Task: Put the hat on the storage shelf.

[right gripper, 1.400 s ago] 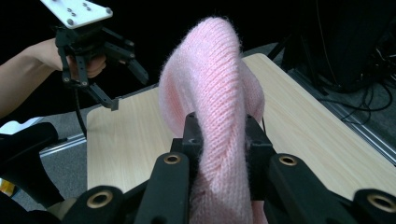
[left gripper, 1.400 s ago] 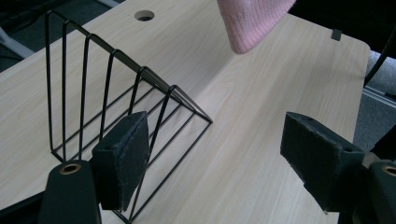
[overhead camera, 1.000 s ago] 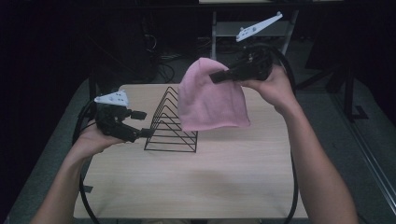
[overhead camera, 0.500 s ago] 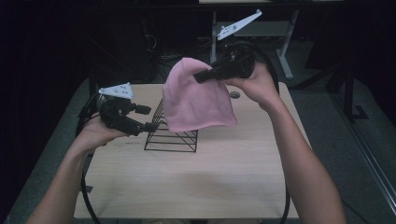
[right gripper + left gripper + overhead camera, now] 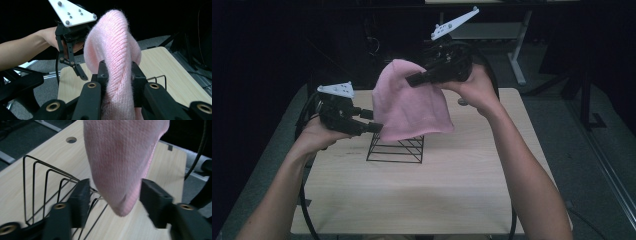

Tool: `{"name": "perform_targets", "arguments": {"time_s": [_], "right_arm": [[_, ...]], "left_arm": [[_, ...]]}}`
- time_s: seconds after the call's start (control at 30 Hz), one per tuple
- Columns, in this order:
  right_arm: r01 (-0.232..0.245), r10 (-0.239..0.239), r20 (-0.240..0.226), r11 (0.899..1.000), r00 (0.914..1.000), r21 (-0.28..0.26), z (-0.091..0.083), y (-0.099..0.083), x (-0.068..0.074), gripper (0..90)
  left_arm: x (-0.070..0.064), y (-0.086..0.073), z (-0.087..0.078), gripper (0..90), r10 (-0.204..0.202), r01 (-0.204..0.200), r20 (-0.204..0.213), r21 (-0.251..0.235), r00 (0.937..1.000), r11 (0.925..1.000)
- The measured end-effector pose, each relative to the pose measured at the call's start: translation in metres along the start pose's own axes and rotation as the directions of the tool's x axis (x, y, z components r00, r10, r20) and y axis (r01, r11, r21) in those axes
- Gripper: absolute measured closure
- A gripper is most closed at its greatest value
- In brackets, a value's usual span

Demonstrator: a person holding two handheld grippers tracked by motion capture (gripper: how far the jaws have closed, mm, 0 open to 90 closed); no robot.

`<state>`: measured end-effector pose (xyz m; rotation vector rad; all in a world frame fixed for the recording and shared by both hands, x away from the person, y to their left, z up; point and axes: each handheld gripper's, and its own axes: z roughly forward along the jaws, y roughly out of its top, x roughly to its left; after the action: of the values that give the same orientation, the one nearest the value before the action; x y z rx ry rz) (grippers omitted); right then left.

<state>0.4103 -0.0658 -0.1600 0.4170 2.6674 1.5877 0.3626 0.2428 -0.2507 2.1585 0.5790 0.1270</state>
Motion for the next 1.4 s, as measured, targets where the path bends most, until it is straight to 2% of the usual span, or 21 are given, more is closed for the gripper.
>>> {"name": "perform_targets", "arguments": {"time_s": [0.1, 0.17, 0.27, 0.4, 0.6, 0.87, 1.0, 1.4], "right_arm": [[0.004, -0.004, -0.004, 1.000, 1.0000, -0.005, 0.005, 0.002, 0.000, 75.3], [0.007, -0.007, -0.005, 1.000, 1.0000, -0.006, 0.008, 0.003, -0.001, 75.3], [0.009, -0.009, -0.009, 1.000, 0.9999, -0.009, 0.013, 0.004, -0.001, 75.4], [0.012, -0.012, -0.008, 1.000, 0.9999, -0.013, 0.017, 0.006, -0.003, 75.4], [0.012, -0.012, 0.001, 1.000, 0.9999, -0.020, 0.023, 0.009, -0.010, 75.5], [-0.004, 0.005, 0.021, 0.999, 0.9998, -0.043, 0.033, 0.013, -0.022, 75.6], [0.000, 0.002, 0.038, 0.999, 0.9993, -0.041, 0.038, 0.015, -0.028, 75.6], [-0.025, 0.027, 0.039, 0.999, 0.9989, -0.036, 0.049, 0.011, -0.041, 75.5]], "left_arm": [[0.005, 0.000, -0.002, 54.1, -0.037, 0.037, 0.037, -0.011, 0.9986, 0.9993], [0.007, -0.001, -0.002, 61.9, -0.040, 0.040, 0.042, -0.007, 0.9983, 0.9992], [0.008, -0.002, -0.004, 74.8, -0.048, 0.048, 0.039, -0.008, 0.9981, 0.9988], [0.011, -0.003, -0.006, 81.5, -0.044, 0.044, 0.017, -0.007, 0.9989, 0.9990], [0.020, -0.003, -0.012, 83.3, -0.052, 0.051, -0.026, -0.016, 0.9983, 0.9985], [0.039, -0.002, -0.018, 84.0, -0.071, 0.069, -0.080, -0.034, 0.9942, 0.9971], [0.045, -0.002, -0.019, 84.2, -0.073, 0.071, -0.090, -0.027, 0.9933, 0.9971], [0.059, -0.006, -0.012, 84.1, -0.084, 0.084, -0.117, -0.006, 0.9896, 0.9965]]}}
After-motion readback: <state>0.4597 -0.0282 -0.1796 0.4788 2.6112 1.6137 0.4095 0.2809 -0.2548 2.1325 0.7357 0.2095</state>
